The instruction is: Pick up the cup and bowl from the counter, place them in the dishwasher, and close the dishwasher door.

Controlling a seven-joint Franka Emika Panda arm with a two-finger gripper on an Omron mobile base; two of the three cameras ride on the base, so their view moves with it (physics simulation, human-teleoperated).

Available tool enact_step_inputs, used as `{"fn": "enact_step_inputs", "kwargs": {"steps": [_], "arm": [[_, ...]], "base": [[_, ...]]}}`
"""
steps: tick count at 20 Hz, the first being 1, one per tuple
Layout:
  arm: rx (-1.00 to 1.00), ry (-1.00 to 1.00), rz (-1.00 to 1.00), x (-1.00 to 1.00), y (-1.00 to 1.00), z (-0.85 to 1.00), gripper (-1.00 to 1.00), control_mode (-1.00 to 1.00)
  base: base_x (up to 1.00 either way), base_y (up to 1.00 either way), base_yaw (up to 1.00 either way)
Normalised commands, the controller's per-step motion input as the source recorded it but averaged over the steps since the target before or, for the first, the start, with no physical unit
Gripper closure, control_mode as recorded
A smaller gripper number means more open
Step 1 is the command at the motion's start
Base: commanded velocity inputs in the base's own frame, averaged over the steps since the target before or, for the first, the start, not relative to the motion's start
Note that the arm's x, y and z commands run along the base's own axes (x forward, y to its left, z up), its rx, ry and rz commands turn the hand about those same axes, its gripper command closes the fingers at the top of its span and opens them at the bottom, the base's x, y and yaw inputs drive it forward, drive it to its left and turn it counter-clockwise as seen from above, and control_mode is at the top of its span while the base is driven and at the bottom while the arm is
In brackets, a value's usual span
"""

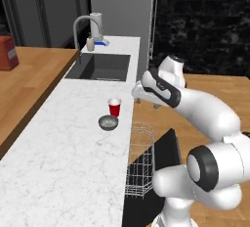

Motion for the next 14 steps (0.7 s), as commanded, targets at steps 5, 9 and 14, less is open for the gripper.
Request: {"fn": "enact_step_inputs", "kwargs": {"steps": [5, 9, 14], "arm": [[-0.05, 0.05, -0.1, 0.91, 0.32, -0.01, -1.0, -1.0], [0.0, 0.0, -0.01, 0.54, 0.04, -0.24, -1.0, -1.0], [-0.01, 0.0, -0.01, 0.44, 0.17, -0.34, -1.0, -1.0]], "base": [[0.0, 0.0, 0.0], [0.0, 0.0, 0.0], [0.0, 0.0, 0.0]]}}
